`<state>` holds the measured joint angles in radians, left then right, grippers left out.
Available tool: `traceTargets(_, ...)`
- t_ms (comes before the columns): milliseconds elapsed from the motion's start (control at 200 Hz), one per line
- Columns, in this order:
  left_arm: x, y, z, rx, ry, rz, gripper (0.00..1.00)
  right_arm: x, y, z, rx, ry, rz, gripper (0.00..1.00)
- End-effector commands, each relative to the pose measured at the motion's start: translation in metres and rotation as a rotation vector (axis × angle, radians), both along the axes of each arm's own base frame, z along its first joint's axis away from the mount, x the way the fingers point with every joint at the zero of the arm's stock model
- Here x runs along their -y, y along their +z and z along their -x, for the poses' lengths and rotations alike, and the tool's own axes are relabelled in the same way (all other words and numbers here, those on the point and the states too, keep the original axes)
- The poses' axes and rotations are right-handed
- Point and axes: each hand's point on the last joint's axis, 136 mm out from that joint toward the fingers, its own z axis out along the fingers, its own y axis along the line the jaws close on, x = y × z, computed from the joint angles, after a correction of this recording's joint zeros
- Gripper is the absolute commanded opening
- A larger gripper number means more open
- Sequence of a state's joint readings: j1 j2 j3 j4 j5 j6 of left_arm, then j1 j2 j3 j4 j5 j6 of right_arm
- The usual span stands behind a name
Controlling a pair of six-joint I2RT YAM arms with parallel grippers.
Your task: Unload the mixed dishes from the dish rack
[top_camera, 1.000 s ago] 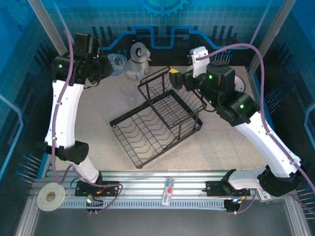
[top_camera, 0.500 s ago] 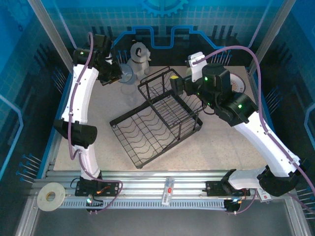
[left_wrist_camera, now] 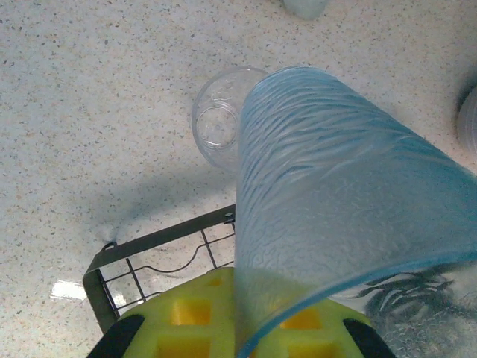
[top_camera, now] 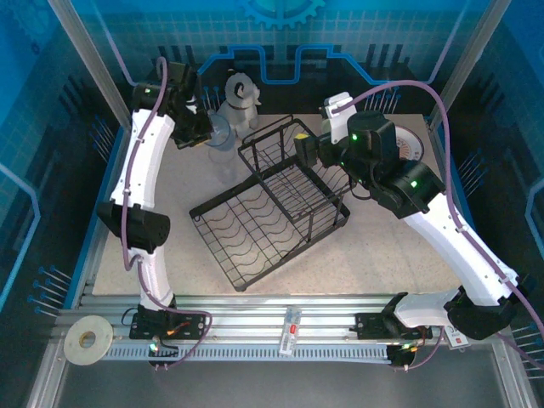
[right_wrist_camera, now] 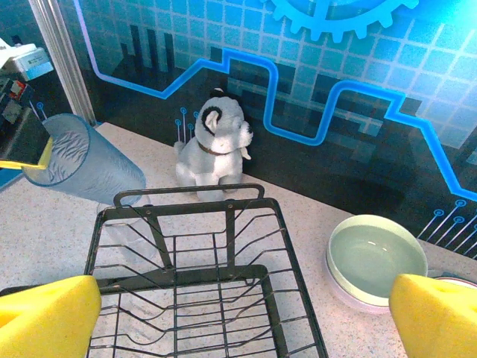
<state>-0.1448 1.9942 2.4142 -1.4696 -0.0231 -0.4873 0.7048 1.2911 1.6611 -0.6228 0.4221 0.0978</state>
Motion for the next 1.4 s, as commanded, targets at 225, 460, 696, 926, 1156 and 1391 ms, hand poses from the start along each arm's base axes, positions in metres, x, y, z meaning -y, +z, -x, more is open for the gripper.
traceTargets(225,-0.011,-0.026,-0.003,-0.071,0.007,-0.029,0.0,0.007,0.0,0.005,-0.019,-0.009,-0.017,1.0)
traceTargets(460,-0.011,-0.04,-0.006,-0.103,0.0,-0.027,0.0,0.001,-0.001,0.01,-0.026,0.038,-0.023,1.0)
traceTargets(696,-0.01,-0.051,-0.009,-0.131,0.001,-0.023,0.0,-0.005,-0.018,0.028,-0.108,0.113,-0.042,1.0)
traceTargets(926,-0.012,-0.057,-0.01,-0.142,0.002,-0.04,0.0,-0.001,-0.038,0.045,-0.194,0.138,-0.044,1.0)
traceTargets(1156,-0.012,-0.067,-0.011,-0.162,0.004,-0.037,0.0,-0.003,-0.049,0.05,-0.235,0.145,-0.082,1.0)
traceTargets(1391,-0.008,-0.072,-0.015,-0.168,0.0,-0.024,0.01,-0.004,-0.05,0.051,-0.239,0.143,-0.098,1.0)
